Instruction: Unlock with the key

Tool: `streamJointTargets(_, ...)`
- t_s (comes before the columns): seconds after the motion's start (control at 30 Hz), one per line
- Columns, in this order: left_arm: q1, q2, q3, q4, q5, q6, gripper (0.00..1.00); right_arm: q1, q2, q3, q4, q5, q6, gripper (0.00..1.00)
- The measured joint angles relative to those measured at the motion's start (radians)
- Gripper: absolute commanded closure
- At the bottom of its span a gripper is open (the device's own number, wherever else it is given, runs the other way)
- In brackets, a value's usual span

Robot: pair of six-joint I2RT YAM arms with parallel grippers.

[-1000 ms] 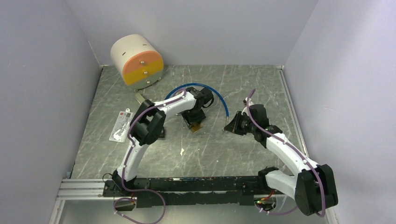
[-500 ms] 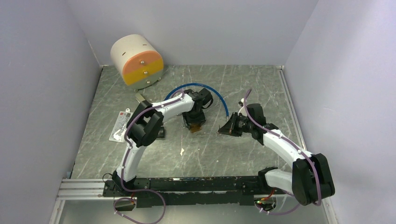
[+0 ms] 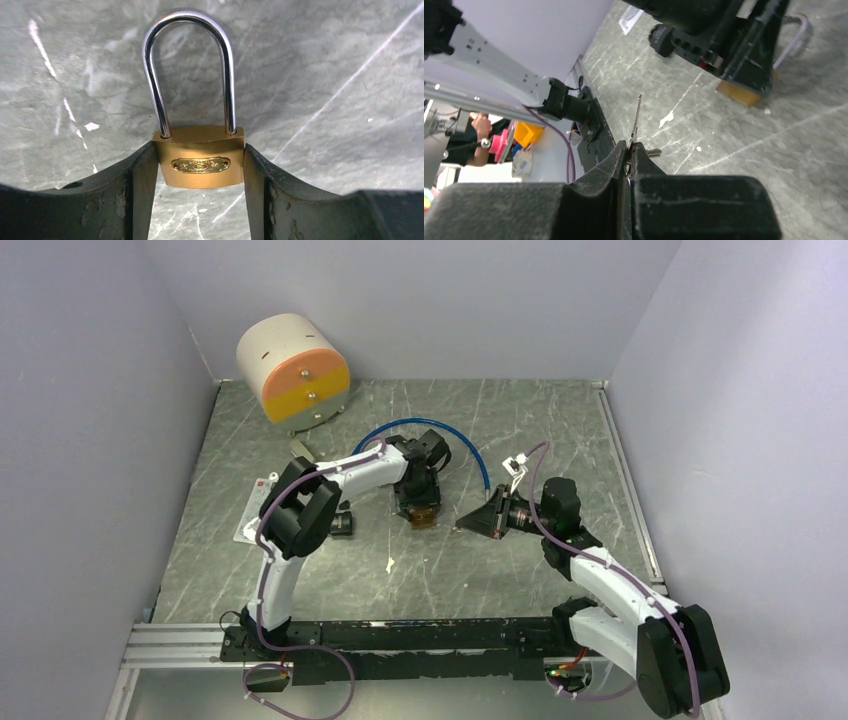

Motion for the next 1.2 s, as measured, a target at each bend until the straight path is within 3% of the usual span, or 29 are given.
streamJointTargets(0.2,0.017,-0.017,-0.005,0.004,0.094,0.045,0.97,0.007,0.052,0.002,0.131,-0.118,-0.007,1.00)
streamJointTargets(0.37,0.048,-0.072,0.003,-0.021,0.142,0.064,0.98,0.014,0.137,0.065,0.084,-0.144,-0.070,1.00)
streamJointTargets(0.57,0.134,-0.124,0.019,-0.030,0.253,0.052,0.97,0.019,0.254,0.171,-0.031,-0.111,-0.146,1.00)
streamJointTargets(0.77,0.211,-0.146,0.018,-0.027,0.346,-0.009,0.97,0.071,0.383,0.217,-0.104,-0.017,-0.113,1.00)
streamJointTargets(0.93,0.223,-0.185,-0.029,-0.006,0.384,-0.052,0.98,0.152,0.503,0.304,-0.129,0.064,-0.089,1.00)
streamJointTargets(1.2,0.224,-0.237,-0.104,0.018,0.414,-0.095,0.98,0.179,0.543,0.346,-0.126,0.126,-0.050,1.00)
